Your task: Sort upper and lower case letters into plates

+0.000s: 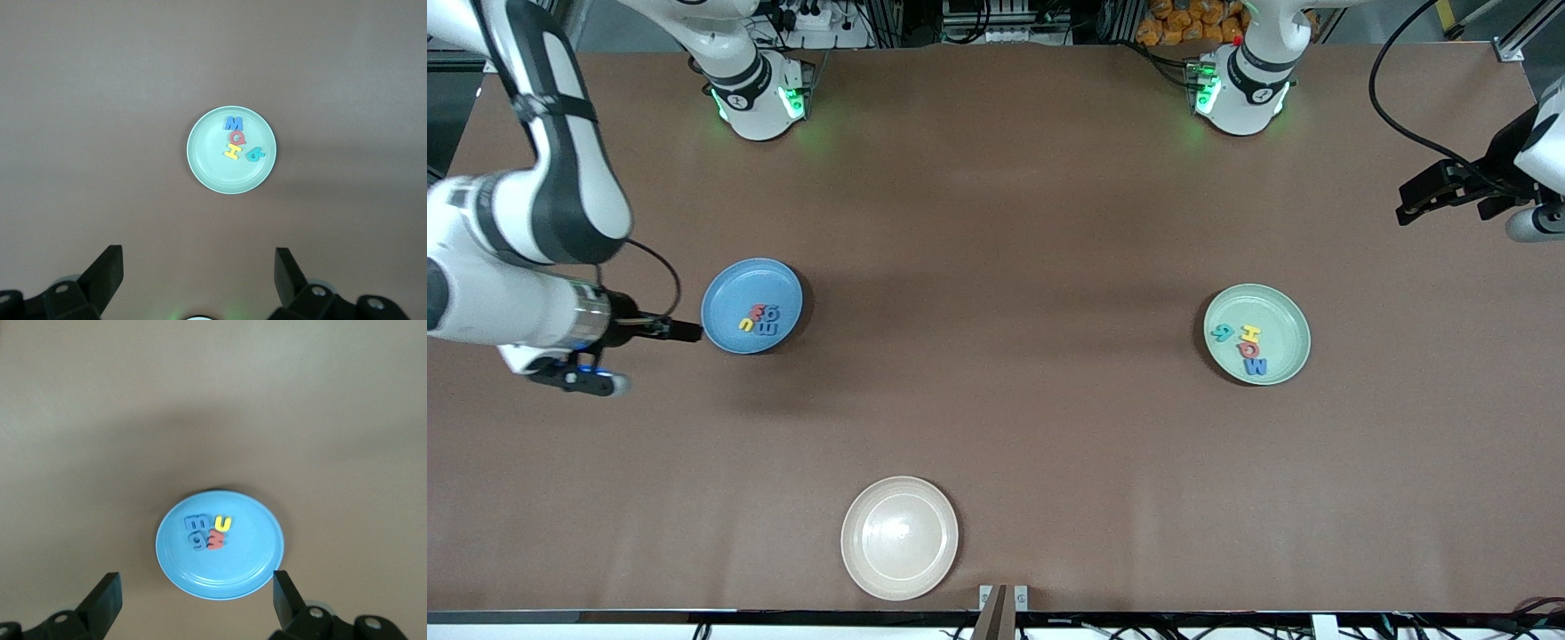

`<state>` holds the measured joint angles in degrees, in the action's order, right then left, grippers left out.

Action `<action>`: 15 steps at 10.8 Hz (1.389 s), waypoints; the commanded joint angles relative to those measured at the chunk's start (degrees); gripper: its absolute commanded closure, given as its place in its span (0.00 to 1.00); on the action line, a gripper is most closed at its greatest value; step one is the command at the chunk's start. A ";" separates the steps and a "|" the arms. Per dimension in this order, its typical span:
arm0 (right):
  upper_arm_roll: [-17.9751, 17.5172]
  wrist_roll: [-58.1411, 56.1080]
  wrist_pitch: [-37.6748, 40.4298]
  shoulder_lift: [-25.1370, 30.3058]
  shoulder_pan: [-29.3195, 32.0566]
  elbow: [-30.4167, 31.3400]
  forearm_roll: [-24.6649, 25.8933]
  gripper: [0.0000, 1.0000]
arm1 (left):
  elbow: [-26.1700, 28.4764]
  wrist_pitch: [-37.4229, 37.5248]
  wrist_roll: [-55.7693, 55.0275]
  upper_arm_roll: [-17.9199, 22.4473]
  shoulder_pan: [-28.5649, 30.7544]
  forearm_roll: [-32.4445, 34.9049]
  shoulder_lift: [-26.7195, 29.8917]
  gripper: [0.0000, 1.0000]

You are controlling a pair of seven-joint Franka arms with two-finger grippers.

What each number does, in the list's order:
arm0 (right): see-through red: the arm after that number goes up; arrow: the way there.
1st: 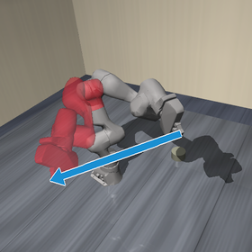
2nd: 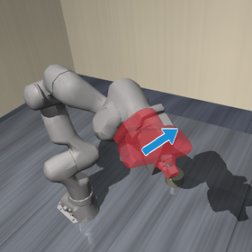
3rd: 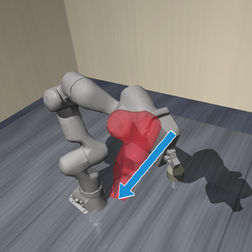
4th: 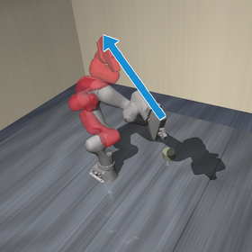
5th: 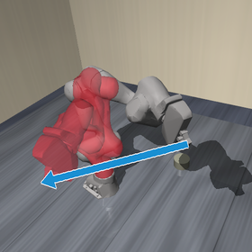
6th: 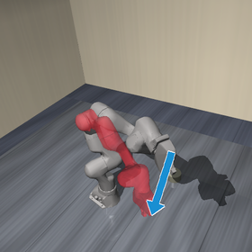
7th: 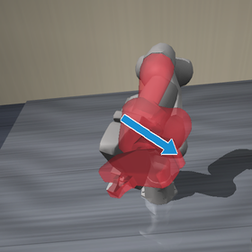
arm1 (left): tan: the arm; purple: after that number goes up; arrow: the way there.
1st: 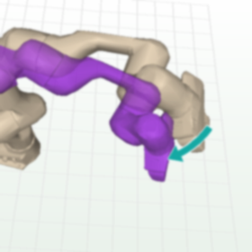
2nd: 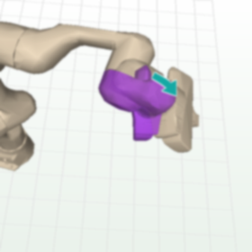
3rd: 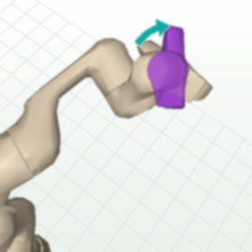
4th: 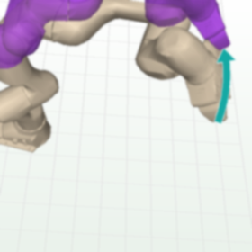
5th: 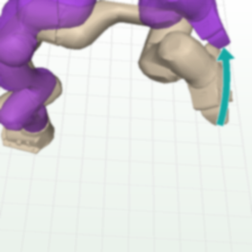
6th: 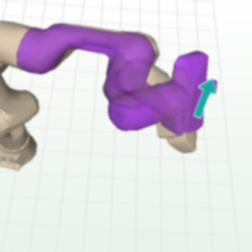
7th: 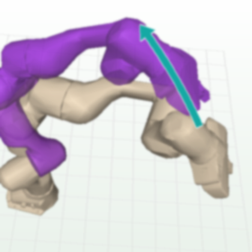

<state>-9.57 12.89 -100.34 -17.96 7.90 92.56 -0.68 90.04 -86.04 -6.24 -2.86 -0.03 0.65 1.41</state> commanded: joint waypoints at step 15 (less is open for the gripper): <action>7.11 -0.50 18.87 11.63 -6.06 -10.73 2.96 0.00 | -1.09 0.96 0.44 -0.04 -0.76 -0.82 1.05 0.00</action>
<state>-2.36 12.02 -81.30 -9.13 1.97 78.76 2.08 88.92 -85.85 -6.24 -2.95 -0.86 0.65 1.88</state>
